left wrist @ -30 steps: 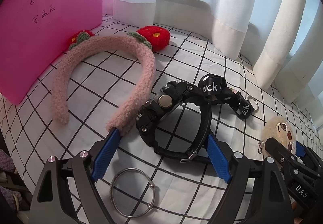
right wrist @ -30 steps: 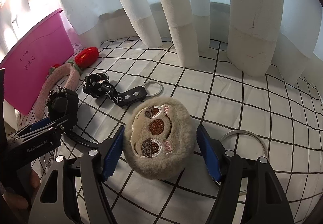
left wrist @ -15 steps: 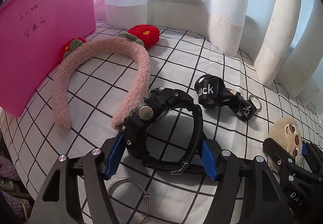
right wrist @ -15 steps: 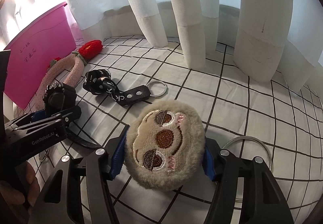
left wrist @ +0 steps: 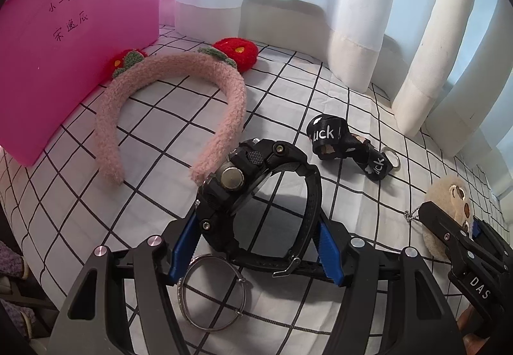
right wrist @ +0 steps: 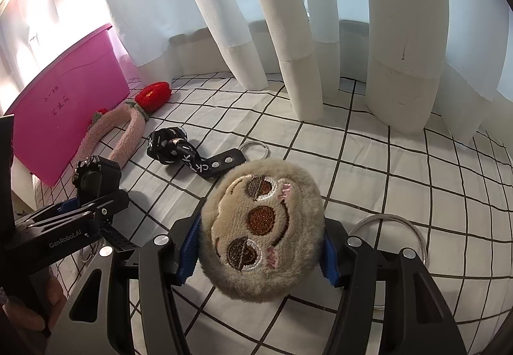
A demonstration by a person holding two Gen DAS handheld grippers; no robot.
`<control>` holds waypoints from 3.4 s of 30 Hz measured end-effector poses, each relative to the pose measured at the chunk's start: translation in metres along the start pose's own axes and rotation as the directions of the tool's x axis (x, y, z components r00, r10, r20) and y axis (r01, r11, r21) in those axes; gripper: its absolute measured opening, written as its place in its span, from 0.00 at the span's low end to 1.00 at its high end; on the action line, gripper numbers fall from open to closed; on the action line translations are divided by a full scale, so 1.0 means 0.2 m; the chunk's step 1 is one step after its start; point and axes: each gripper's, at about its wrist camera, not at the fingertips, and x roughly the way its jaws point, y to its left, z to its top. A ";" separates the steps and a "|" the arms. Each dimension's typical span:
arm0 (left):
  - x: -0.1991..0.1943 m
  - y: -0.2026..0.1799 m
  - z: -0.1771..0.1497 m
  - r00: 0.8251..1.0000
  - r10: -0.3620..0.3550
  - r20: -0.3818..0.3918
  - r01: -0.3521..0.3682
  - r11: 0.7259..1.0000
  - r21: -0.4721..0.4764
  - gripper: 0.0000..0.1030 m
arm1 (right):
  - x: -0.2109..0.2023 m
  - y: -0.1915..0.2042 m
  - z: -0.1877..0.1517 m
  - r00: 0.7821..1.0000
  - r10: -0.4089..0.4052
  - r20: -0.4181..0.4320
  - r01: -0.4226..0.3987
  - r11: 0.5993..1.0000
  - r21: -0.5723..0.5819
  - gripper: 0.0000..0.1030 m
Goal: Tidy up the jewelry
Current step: 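Grasp the black watch with the left tool while the right tool grasps the plush sloth keychain, then lift and carry the black watch and sloth keychain over the pink tub, then open both tools to drop the watch and sloth keychain into the tub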
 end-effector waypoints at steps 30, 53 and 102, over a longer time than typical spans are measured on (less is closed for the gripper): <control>-0.77 -0.02 0.18 0.988 0.045 0.151 -0.049 0.999 0.021 0.61 | -0.59 0.13 0.23 0.995 0.083 0.047 -0.080 0.995 -0.059 0.57; -1.22 0.75 0.59 0.934 0.162 0.319 -0.139 0.986 -0.095 0.61 | -0.58 1.01 0.76 0.941 0.306 0.145 -0.274 0.939 -0.206 0.57; -0.39 1.73 1.12 0.976 0.178 -0.123 -0.206 0.937 -0.281 0.62 | 0.68 2.08 1.38 0.904 0.253 -0.346 -0.354 0.895 -0.272 0.57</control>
